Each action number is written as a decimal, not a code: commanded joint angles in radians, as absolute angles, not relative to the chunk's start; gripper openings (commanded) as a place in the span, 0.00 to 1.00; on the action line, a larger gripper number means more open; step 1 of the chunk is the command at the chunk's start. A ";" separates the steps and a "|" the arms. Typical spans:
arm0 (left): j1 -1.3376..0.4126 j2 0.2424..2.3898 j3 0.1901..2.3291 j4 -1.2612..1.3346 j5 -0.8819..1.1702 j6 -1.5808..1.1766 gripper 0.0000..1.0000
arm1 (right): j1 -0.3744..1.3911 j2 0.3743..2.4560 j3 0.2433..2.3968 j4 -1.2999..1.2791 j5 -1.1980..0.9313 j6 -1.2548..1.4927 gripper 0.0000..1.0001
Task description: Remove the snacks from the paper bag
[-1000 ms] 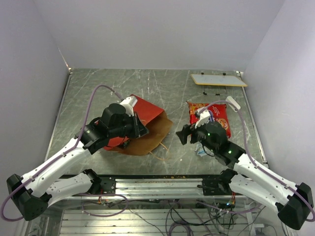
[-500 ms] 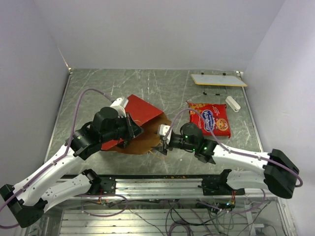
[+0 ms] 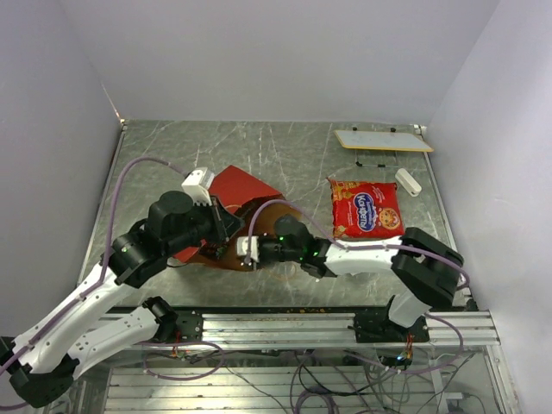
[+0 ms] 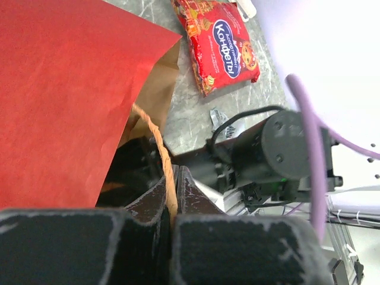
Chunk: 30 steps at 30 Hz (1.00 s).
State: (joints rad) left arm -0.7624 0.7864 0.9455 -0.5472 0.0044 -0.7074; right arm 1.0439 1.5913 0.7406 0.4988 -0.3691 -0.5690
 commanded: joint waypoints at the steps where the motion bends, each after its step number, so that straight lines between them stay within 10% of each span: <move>1: -0.758 0.723 0.917 -0.545 -0.053 -0.715 0.07 | 1.135 1.674 0.810 0.579 -0.416 -0.616 0.39; 11: -0.759 0.612 0.877 -0.588 -0.095 -0.743 0.07 | 1.220 1.761 0.783 0.901 -0.308 -0.403 0.44; 30: -0.759 0.686 0.925 -0.573 -0.045 -0.708 0.07 | 1.173 1.866 0.888 0.624 -0.227 -0.886 0.58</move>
